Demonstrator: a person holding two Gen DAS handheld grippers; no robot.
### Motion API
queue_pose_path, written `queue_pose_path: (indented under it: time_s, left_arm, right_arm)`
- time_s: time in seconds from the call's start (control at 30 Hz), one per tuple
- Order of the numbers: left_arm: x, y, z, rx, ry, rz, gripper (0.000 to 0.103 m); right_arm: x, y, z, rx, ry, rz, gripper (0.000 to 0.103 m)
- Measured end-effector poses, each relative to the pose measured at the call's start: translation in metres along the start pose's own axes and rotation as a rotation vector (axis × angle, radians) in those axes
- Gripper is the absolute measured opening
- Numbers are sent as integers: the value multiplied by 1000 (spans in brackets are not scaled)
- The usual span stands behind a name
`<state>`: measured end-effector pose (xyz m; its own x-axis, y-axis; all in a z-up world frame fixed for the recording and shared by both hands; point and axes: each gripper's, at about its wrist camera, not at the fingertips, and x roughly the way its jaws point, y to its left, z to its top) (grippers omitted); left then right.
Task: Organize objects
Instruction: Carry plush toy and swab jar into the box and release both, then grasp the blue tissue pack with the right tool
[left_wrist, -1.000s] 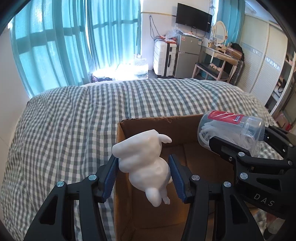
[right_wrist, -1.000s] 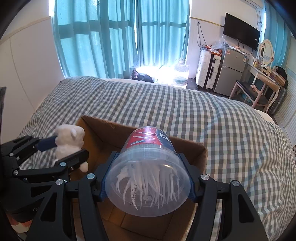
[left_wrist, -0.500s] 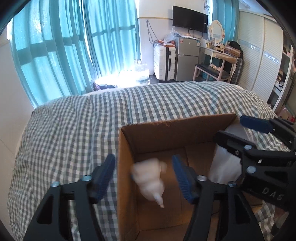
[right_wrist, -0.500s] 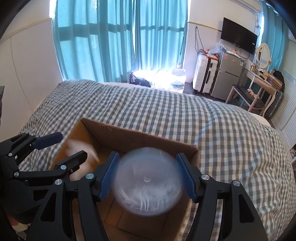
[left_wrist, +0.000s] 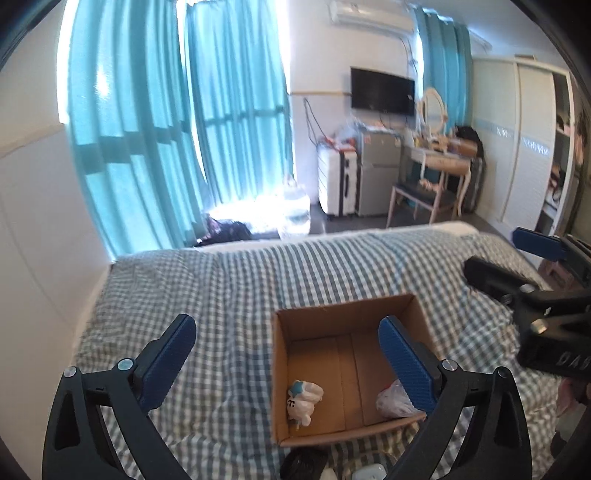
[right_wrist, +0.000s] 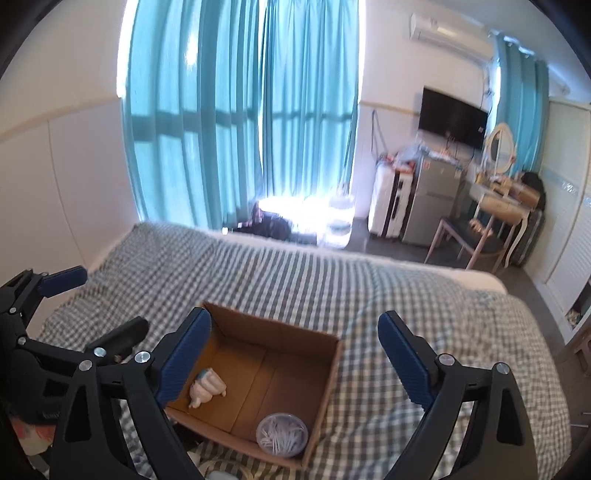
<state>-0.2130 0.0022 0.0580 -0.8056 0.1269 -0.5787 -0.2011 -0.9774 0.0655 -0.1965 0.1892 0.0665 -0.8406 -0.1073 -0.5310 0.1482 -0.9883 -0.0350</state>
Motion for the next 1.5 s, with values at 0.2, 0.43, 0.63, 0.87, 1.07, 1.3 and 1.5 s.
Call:
queue_pose_path:
  time_s: [0.2, 0.43, 0.63, 0.87, 1.07, 1.3, 1.5]
  left_arm:
    - [-66, 21, 0, -46, -58, 42, 103]
    - [-122, 38, -17, -86, -87, 80, 103]
    - [-135, 47, -57, -103, -61, 104, 103]
    - [-101, 52, -119, -116, 23, 137, 103]
    - [-44, 46, -175, -123, 149, 131, 103]
    - [12, 44, -227, -126, 300, 144, 103]
    - [22, 52, -240, -177, 352, 115, 103]
  right_arm:
    - [-75, 2, 7, 3, -80, -15, 99]
    - [-127, 8, -13, -12, -104, -14, 100]
    - [-133, 21, -55, -29, -55, 14, 100]
    - [-88, 42, -122, -38, 68, 44, 100]
    - [-28, 61, -176, -58, 220, 87, 100]
    - [26, 87, -228, -78, 396, 178, 100]
    - [51, 98, -246, -84, 485, 219, 89]
